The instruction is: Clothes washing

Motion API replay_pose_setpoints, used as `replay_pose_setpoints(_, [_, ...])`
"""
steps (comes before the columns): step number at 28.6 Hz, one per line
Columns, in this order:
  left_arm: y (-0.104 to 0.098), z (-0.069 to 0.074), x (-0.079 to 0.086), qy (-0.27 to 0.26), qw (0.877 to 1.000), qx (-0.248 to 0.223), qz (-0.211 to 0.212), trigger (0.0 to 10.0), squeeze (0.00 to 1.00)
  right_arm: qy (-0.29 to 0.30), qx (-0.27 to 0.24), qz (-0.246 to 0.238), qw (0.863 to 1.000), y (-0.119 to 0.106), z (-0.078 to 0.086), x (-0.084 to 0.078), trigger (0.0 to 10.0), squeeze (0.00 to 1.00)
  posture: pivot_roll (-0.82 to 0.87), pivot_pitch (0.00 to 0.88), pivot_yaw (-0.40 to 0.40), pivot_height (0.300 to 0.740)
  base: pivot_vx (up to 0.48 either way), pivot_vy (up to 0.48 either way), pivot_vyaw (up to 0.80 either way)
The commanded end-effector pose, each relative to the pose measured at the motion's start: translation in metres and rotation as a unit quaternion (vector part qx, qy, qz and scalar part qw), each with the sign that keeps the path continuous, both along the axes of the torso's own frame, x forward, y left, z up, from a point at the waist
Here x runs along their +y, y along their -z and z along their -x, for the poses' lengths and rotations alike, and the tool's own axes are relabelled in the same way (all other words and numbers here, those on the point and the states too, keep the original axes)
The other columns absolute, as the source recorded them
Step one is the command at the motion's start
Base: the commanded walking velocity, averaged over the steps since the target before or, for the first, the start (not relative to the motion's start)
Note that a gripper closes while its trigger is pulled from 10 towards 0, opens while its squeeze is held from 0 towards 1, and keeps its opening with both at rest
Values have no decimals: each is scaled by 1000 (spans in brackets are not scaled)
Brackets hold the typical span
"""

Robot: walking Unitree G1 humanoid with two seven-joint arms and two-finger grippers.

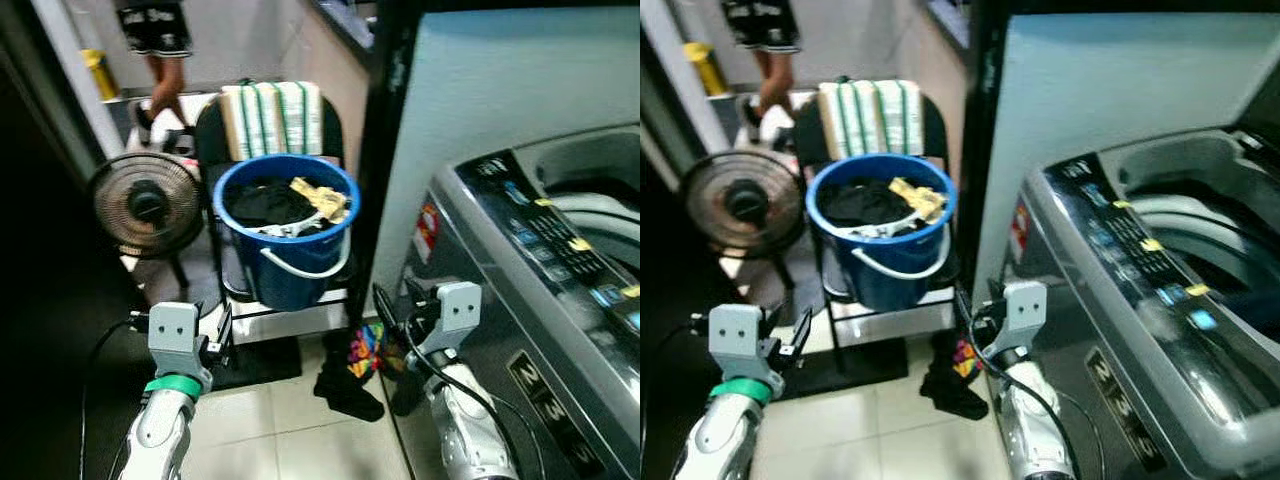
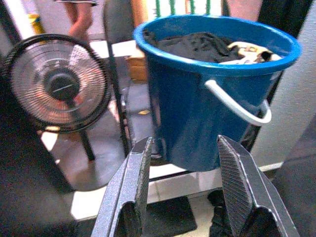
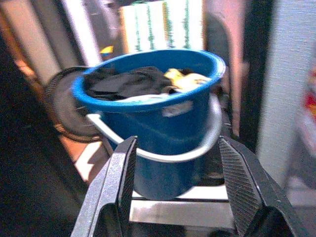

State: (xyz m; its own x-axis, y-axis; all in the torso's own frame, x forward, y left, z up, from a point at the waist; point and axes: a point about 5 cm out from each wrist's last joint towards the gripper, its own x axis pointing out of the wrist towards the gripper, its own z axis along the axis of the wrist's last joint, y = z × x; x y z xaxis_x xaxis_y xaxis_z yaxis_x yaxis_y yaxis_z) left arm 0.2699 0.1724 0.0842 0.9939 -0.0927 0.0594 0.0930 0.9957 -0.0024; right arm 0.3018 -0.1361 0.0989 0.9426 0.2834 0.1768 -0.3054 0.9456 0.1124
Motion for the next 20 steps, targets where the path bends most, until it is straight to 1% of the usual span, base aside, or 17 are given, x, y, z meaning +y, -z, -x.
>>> replay_pose_setpoints(1, [-1, 2, 2, -5, 1000, 4, 3, 10000, 0, -2, 10, 0, 1000, 3, 2, 0, 10000, 0, 100, 0, 38, 740, 0, 0, 800])
replay_pose_setpoints(2, [-3, 2, 3, -8, 1000, 0, 7, 10000, 0, -2, 11, 1, 1000, 3, 2, -1, 10000, 0, 100, 0, 38, 740, 0, 0, 800])
replay_pose_setpoints(4, [-7, 1, 6, -16, 1000, -4, 10, 10000, 0, -3, 12, 3, 1000, 2, 1, -1, 10000, 0, 100, 0, 38, 740, 326, 0, 800])
replay_pose_setpoints(6, [-10, 0, 8, -20, 1000, -4, 15, 10000, 0, 1, 8, -13, 1000, 0, 1, -1, 10000, 0, 100, 1, 34, 740, 364, 0, 0])
replay_pose_setpoints(8, [-10, 0, 8, -20, 1000, -3, 16, 10000, 0, 2, 7, -17, 1000, -1, 1, -1, 10000, 0, 100, 1, 34, 740, 364, 0, 0])
replay_pose_setpoints(11, [-11, 0, 10, -21, 1000, -2, 16, 10000, 0, 7, 18, -8, 1000, 2, 2, -2, 10000, 0, 100, 1, 34, 740, 333, 0, 0])
replay_pose_setpoints(20, [-13, 0, 10, -17, 1000, 1, 16, 10000, 0, 13, 23, -12, 1000, 3, 2, -4, 10000, 0, 99, 14, 45, 740, 331, 0, 0])
